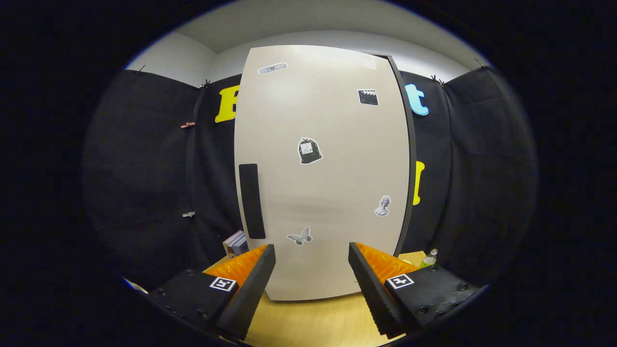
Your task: Open the shoe cabinet door, grab the shoes and put them into the shoe cabinet, then close the shoe cabinet door.
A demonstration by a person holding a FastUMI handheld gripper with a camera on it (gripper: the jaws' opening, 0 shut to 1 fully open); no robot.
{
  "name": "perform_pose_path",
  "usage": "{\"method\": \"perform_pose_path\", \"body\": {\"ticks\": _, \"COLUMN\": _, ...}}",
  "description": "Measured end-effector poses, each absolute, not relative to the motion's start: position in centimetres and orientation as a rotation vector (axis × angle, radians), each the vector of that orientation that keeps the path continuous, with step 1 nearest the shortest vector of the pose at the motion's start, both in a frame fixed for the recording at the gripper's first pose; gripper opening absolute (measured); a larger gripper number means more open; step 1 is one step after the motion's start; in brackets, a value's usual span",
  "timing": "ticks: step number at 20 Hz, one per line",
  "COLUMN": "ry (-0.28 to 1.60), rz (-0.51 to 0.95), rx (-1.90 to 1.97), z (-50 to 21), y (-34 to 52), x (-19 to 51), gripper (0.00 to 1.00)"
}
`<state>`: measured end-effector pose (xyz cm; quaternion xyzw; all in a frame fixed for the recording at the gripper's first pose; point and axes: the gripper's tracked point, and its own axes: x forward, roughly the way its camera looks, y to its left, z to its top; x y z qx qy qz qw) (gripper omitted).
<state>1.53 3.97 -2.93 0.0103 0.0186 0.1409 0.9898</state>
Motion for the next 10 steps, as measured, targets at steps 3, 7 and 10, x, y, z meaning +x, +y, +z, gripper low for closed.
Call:
{"method": "perform_pose_path", "body": {"ticks": 3, "ry": 0.033, "rz": 0.276, "rx": 0.021, "z": -3.03, "y": 3.96, "x": 1.48, "gripper": 0.97}}
{"method": "perform_pose_path", "body": {"ticks": 7, "ry": 0.03, "rz": 0.272, "rx": 0.015, "z": -3.14, "y": 4.23, "x": 1.51, "gripper": 0.97}}
{"method": "perform_pose_path", "body": {"ticks": 10, "ry": 0.03, "rz": 0.272, "rx": 0.013, "z": -3.47, "y": 4.2, "x": 1.78, "gripper": 0.97}}
